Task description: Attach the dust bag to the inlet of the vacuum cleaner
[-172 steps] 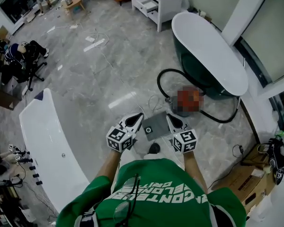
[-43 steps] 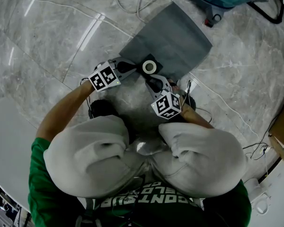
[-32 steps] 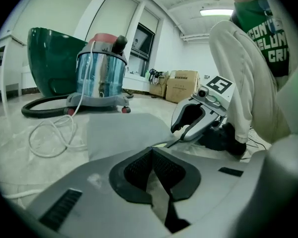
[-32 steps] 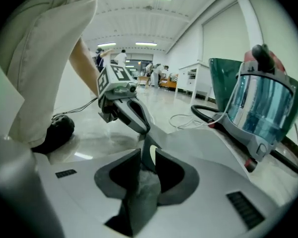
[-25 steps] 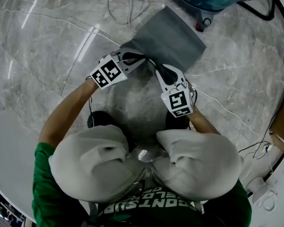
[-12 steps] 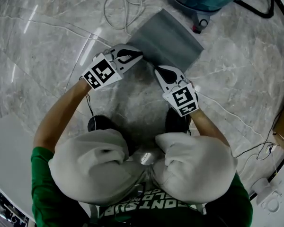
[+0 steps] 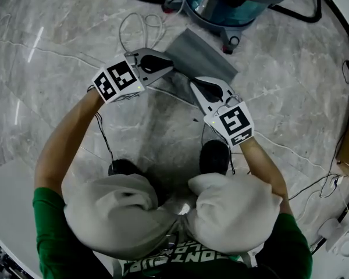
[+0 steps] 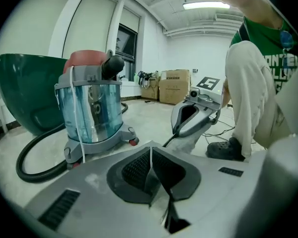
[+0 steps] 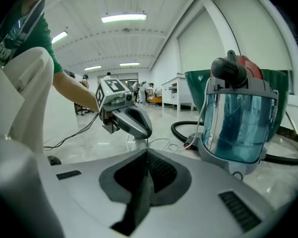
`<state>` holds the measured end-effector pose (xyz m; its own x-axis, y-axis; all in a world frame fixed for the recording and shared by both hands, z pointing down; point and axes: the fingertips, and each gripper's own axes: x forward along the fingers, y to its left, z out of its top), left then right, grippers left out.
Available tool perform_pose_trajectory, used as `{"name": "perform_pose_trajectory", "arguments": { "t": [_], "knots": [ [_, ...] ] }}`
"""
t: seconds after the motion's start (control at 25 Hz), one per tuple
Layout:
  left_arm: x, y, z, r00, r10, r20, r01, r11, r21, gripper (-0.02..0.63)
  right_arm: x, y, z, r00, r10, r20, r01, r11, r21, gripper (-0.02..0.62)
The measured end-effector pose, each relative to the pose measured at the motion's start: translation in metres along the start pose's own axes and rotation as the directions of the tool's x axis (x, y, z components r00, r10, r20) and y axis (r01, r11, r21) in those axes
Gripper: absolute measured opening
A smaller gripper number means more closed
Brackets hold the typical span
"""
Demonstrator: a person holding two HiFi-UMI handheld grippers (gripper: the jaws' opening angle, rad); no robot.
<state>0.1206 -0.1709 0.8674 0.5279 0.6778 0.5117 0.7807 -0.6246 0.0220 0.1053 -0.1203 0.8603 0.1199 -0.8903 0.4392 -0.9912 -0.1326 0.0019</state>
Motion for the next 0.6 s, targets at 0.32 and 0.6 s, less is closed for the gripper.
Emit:
{"name": "perform_pose_trajectory", "arguments": {
  "t": [0.32,0.6],
  "knots": [
    [0.001,0.007,0.020,0.999,-0.050,0.008,0.050,0.998,-0.033,0.006,-0.011,-0.019,0.022,1.000,0.009,0.023,-0.007,0.998,-0.061,0.014],
    [0.005,-0.002,0.021,0.994,-0.111,0.000,0.111,0.993,-0.041,0.006,-0.016,-0.019,0.027,0.996,0.093,0.002,-0.092,0.986,-0.140,0.014]
  ]
}}
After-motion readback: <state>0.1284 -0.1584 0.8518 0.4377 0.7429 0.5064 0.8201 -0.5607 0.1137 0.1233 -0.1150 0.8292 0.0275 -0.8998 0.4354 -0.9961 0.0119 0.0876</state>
